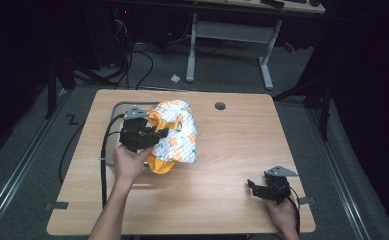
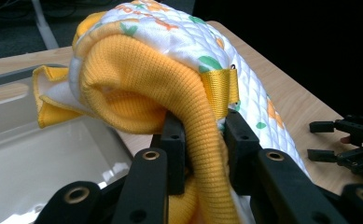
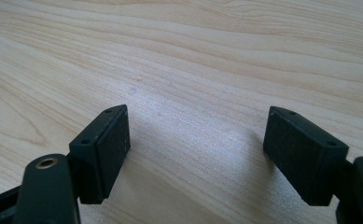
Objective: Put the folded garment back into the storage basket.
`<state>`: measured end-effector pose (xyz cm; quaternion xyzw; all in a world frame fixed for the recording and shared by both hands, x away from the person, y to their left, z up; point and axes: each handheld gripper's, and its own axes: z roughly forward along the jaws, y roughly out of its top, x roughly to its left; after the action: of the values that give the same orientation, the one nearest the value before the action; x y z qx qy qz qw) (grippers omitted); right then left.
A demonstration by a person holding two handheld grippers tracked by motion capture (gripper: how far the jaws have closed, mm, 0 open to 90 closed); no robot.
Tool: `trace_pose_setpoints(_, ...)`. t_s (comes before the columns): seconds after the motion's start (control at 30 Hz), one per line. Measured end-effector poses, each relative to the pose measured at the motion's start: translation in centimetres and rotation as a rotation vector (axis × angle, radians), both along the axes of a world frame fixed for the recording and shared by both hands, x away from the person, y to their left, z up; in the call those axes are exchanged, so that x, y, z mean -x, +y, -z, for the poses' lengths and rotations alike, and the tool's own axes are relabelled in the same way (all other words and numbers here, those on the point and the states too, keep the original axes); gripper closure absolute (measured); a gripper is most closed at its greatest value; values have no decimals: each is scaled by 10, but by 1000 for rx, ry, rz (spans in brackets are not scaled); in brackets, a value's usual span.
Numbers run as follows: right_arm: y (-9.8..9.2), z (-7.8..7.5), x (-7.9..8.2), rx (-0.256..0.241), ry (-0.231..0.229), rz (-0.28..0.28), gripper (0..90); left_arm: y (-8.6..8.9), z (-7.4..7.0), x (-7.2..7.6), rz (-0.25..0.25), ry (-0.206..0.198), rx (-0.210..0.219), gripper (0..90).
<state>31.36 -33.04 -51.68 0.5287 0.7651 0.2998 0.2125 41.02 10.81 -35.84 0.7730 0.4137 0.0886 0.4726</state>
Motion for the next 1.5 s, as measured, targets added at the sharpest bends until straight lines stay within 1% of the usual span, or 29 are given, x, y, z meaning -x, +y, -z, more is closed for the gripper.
trace_pose_setpoints(0.17, 0, 0, 0, 0, 0, 1, 231, 15, 0, -3, -25, -1, -2, 731)
trace_pose_setpoints(0.27, 0, 0, 0, 0, 0, 1, 231, 22, 0, -5, -38, 6, -8, 730)
trace_pose_setpoints(0.43, 0, 0, 0, 0, 0, 2, 232, 33, 2, -9, -55, 11, -35, 730)
trace_pose_setpoints(0.57, 0, 0, 0, 0, 0, 2, 231, 43, 4, -14, -80, 16, -28, 730)
trace_pose_setpoints(0.67, 0, 0, 0, 0, 0, 2, 232, 50, 5, -16, -90, 28, -28, 730)
trace_pose_setpoints(0.8, 0, 0, 0, 0, 0, 2, 231, 56, 8, -18, -99, 36, -44, 730)
trace_pose_setpoints(0.9, 0, 0, 0, 0, 0, 2, 232, 61, 13, -22, -105, 56, -48, 730)
trace_pose_setpoints(0.97, 0, 0, 0, 1, 0, 2, 231, 64, 16, -25, -105, 66, -62, 730)
trace_pose_setpoints(1.07, 0, 0, 0, 1, 0, 2, 232, 66, 23, -30, -113, 92, -68, 730)
trace_pose_setpoints(1.1, 0, 0, 0, 1, 0, 2, 231, 67, 25, -32, -112, 103, -79, 730)
trace_pose_setpoints(1.13, 0, 0, 0, 1, 0, 2, 231, 66, 27, -33, -112, 105, -89, 729)
trace_pose_setpoints(1.23, 0, 0, 0, 0, 0, 3, 232, 65, 32, -36, -119, 107, -148, 729)
trace_pose_setpoints(1.4, 0, 0, 0, 0, 0, 2, 232, 61, 42, -43, -130, 123, -220, 728)
trace_pose_setpoints(1.5, 0, 0, 0, 1, 0, 3, 232, 58, 46, -47, -126, 123, -264, 727)
